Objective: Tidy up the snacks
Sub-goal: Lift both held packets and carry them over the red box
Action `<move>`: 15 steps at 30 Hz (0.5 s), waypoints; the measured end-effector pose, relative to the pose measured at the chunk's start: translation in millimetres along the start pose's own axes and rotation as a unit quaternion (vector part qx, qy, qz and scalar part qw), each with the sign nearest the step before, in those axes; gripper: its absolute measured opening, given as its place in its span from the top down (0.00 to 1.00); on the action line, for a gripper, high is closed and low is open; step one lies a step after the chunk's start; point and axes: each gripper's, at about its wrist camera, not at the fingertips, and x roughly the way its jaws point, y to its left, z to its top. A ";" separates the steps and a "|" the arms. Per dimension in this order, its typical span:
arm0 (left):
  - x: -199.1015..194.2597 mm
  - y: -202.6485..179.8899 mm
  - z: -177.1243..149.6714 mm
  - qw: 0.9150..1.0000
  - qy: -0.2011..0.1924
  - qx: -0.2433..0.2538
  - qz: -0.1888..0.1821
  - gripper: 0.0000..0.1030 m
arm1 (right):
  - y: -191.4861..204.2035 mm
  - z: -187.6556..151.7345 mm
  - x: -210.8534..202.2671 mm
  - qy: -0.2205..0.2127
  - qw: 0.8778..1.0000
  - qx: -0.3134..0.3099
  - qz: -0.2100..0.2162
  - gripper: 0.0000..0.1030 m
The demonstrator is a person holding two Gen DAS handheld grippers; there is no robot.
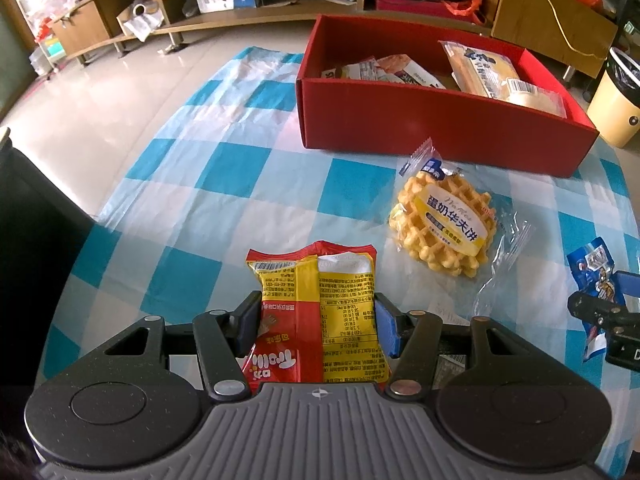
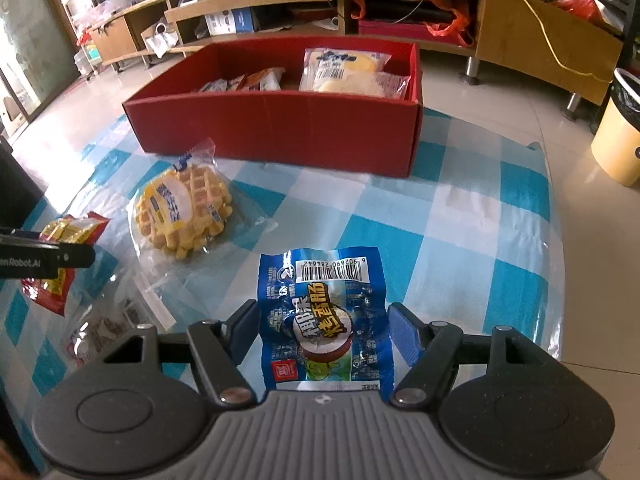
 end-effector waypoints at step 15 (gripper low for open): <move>-15.0 -4.2 19.7 0.999 -0.034 -0.007 -0.009 0.37 | -8.6 38.5 -17.1 -0.059 0.998 0.029 0.015 0.34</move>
